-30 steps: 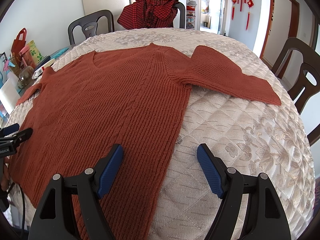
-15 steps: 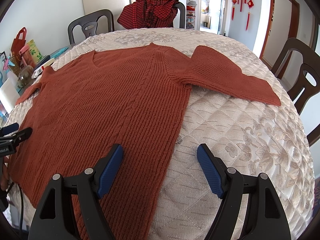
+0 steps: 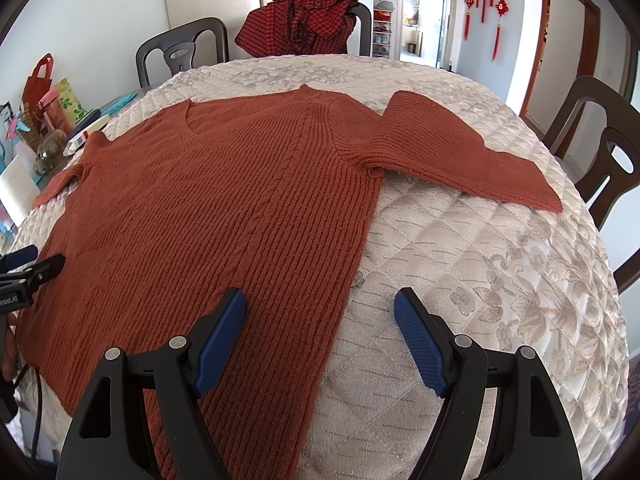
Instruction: Fold small clothes
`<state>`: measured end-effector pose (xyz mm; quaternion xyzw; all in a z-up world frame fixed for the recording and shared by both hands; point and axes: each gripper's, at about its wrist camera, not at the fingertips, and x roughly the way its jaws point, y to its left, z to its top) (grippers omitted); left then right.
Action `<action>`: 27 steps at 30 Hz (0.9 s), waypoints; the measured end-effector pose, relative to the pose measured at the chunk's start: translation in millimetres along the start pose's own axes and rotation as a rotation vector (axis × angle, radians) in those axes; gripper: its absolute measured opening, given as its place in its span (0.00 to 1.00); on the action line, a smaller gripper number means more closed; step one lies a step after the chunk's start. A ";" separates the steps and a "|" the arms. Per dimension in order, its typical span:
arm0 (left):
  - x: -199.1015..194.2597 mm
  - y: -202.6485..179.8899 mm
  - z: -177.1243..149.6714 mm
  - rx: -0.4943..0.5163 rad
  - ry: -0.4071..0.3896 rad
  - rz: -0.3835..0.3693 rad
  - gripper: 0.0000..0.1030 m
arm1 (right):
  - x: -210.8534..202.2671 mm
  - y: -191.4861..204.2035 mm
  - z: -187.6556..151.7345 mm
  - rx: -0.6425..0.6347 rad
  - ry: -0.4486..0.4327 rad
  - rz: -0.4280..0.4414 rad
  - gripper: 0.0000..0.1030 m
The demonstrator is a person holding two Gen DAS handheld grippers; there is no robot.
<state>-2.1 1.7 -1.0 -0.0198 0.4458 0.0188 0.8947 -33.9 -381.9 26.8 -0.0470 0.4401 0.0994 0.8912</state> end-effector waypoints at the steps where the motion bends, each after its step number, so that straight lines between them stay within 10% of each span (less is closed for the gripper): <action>1: 0.0 0.0 0.0 0.000 0.000 0.000 1.00 | 0.4 0.1 0.2 -0.001 0.001 0.000 0.74; 27: -0.3 3.2 4.3 -0.005 0.014 -0.016 0.99 | -0.3 -0.2 7.2 -0.014 0.050 -0.003 0.74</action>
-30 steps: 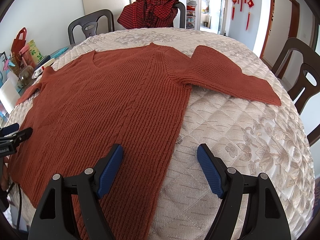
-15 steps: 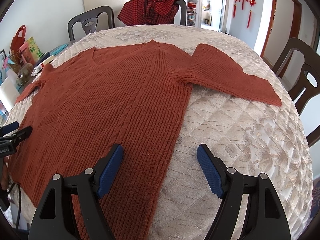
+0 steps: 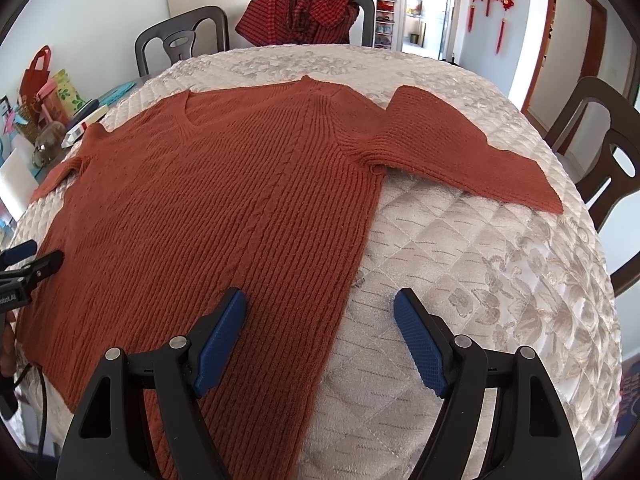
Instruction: Fold small clothes
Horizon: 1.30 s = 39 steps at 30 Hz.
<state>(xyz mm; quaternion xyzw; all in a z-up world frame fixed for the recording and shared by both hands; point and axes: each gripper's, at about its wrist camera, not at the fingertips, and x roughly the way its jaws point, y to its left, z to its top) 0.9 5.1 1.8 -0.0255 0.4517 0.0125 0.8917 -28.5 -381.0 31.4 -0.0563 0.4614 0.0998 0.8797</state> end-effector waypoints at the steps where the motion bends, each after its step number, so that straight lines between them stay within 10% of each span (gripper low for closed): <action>1: -0.6 0.7 0.5 -0.001 -0.002 -0.002 0.99 | -1.0 0.7 0.7 -0.003 0.000 -0.001 0.74; 13: -6.1 26.7 23.5 -0.044 -0.066 -0.032 0.96 | -6.2 18.9 25.3 -0.040 -0.048 0.064 0.74; 34: 26.6 173.7 47.7 -0.531 -0.146 0.019 0.77 | 17.2 55.0 60.8 -0.119 -0.058 0.161 0.74; 37: 31.2 176.5 54.3 -0.541 -0.151 0.064 0.63 | 19.0 53.9 62.0 -0.114 -0.056 0.164 0.74; 39: 35.9 178.6 58.0 -0.530 -0.142 0.115 0.36 | 20.2 53.3 62.7 -0.110 -0.055 0.169 0.74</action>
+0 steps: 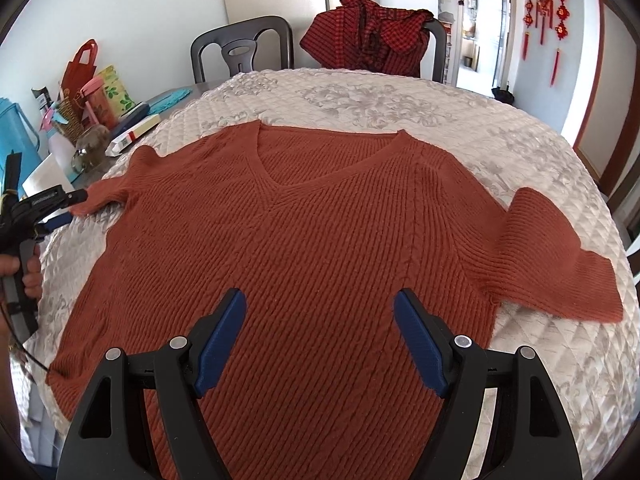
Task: Fold small clothes
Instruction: 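Grasp the cuff of the sweater sleeve with the left gripper, then fold the held sleeve across the sweater front with the left gripper, release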
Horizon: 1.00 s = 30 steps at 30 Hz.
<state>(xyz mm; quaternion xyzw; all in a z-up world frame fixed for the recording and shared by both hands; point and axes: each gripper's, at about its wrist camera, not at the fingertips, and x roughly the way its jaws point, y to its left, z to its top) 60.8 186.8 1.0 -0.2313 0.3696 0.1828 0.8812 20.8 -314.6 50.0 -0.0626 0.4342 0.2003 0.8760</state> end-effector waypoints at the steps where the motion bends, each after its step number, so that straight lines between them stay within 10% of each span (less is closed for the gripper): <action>1: 2.7 1.2 2.9 -0.001 -0.002 0.016 0.28 | 0.6 -0.6 0.2 0.002 0.000 0.002 0.74; 3: 5.3 3.0 7.9 -0.005 0.001 0.009 0.12 | 0.8 -2.6 0.2 0.006 0.000 0.006 0.74; 7: -10.3 -10.9 16.5 0.049 -0.046 -0.056 0.10 | -2.3 -5.8 1.7 0.018 -0.011 0.020 0.74; 15: -62.1 -124.1 26.6 0.310 -0.142 -0.411 0.10 | -6.9 -15.8 2.3 0.061 -0.034 0.045 0.74; 23: -24.1 -244.6 -41.1 0.583 0.061 -0.626 0.10 | -11.1 -32.7 -1.3 0.134 -0.044 0.054 0.74; 28: 2.8 -244.8 -69.5 0.615 0.204 -0.632 0.13 | -10.2 -46.4 -4.0 0.193 -0.039 0.084 0.74; 30: -13.3 -229.6 -62.1 0.602 0.165 -0.654 0.30 | -10.6 -49.4 -2.0 0.210 -0.046 0.103 0.74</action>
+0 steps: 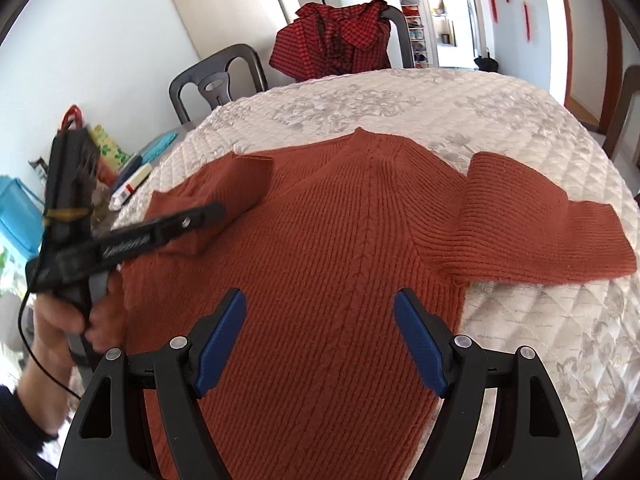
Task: Fold small clothes
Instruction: 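Fold the held sleeve across the sweater front with the left gripper, release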
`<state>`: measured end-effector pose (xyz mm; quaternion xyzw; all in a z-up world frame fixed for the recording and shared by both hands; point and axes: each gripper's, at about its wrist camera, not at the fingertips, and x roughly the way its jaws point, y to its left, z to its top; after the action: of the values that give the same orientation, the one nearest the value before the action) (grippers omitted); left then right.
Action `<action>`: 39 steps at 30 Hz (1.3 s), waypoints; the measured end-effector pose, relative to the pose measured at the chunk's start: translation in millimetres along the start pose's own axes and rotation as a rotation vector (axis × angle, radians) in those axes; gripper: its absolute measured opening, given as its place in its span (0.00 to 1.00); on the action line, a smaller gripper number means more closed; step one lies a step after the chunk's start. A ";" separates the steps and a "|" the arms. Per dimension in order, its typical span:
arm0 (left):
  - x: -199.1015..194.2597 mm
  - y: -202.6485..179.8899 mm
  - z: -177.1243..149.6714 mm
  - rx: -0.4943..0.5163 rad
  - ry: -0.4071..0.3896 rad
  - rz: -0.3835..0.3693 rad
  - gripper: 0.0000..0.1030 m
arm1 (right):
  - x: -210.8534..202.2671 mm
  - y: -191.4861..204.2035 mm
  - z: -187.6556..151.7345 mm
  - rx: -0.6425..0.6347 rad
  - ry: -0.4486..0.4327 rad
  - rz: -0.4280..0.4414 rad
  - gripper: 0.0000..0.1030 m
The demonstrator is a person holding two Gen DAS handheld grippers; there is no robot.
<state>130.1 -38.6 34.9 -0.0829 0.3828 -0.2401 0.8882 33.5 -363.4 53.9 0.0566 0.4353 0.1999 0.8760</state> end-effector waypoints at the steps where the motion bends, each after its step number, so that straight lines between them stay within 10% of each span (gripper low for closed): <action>1: -13.1 6.4 -0.2 -0.007 -0.031 0.001 0.34 | 0.1 -0.4 1.6 0.006 -0.003 0.011 0.74; 6: -58.9 57.5 7.7 -0.097 -0.133 0.200 0.36 | 13.4 4.1 20.9 0.049 0.000 0.110 0.62; 12: -51.7 106.4 0.4 -0.181 -0.063 0.341 0.36 | 46.0 17.5 43.5 0.065 0.042 0.164 0.59; 22: -25.7 115.2 -11.5 -0.167 0.006 0.360 0.32 | 88.2 28.2 50.7 -0.028 0.108 0.014 0.14; 31: -57.6 73.5 -25.5 -0.095 -0.037 0.233 0.32 | 67.3 35.3 38.5 -0.085 0.083 0.039 0.13; 39: -47.0 59.0 -37.5 -0.061 0.024 0.306 0.32 | 68.4 32.4 31.6 -0.095 0.100 0.028 0.13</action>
<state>96.7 37.2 19.4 -0.0477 0.4089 -0.0913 0.9068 85.6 -304.1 31.6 0.0110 0.4676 0.2351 0.8520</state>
